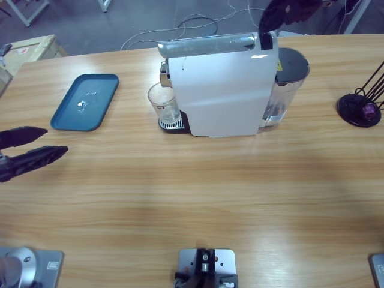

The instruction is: Pour coffee

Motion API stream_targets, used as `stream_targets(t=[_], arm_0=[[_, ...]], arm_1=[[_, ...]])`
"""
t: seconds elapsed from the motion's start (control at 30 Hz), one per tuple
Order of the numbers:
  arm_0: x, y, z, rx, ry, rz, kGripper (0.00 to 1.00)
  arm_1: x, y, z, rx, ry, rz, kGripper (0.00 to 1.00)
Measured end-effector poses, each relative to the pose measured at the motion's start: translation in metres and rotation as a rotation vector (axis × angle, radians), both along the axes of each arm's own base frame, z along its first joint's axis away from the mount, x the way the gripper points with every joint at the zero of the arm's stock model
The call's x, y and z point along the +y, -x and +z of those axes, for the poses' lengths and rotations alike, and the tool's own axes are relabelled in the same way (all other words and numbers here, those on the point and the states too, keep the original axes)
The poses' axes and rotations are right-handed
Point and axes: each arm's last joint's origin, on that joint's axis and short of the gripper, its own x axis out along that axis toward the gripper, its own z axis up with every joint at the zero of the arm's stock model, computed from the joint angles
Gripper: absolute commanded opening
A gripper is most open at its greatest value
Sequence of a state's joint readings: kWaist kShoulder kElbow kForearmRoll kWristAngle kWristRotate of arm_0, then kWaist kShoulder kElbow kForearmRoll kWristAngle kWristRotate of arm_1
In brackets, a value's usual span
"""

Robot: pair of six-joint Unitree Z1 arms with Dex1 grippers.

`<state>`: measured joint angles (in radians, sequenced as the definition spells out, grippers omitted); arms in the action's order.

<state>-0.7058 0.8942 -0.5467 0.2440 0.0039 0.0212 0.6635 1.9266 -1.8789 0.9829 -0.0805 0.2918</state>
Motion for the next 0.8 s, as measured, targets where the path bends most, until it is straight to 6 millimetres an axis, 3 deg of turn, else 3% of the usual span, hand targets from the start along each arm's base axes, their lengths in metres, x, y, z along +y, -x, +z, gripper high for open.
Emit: stream_targets(t=[0.2,0.33,0.4,0.5,0.53,0.57,0.6,0.63,0.8], arm_0=[[0.0,0.0,0.0,0.0,0.0,0.0,0.692],[0.0,0.0,0.0,0.0,0.0,0.0,0.692],[0.0,0.0,0.0,0.0,0.0,0.0,0.724],[0.0,0.0,0.0,0.0,0.0,0.0,0.881],[0.0,0.0,0.0,0.0,0.0,0.0,0.954],[0.0,0.0,0.0,0.0,0.0,0.0,0.981],[0.0,0.0,0.0,0.0,0.0,0.0,0.982],[0.0,0.0,0.0,0.0,0.0,0.0,0.982],[0.0,0.0,0.001,-0.003,0.005,-0.003,0.982]], arm_1=[[-0.003,0.004,-0.001,-0.011,-0.015,-0.011,0.0],[-0.006,0.006,0.01,-0.03,-0.01,-0.022,0.0],[-0.007,0.007,0.033,-0.068,-0.03,-0.019,0.0],[-0.014,0.014,0.081,-0.149,-0.071,-0.014,0.0],[-0.017,0.017,0.091,-0.162,-0.077,-0.013,0.044],[-0.02,0.02,0.099,-0.168,-0.077,-0.012,0.34],[-0.021,0.022,0.102,-0.17,-0.076,-0.009,0.782],[-0.022,0.023,0.104,-0.168,-0.071,-0.006,0.986],[-0.022,0.022,0.1,-0.146,-0.041,-0.008,1.0]])
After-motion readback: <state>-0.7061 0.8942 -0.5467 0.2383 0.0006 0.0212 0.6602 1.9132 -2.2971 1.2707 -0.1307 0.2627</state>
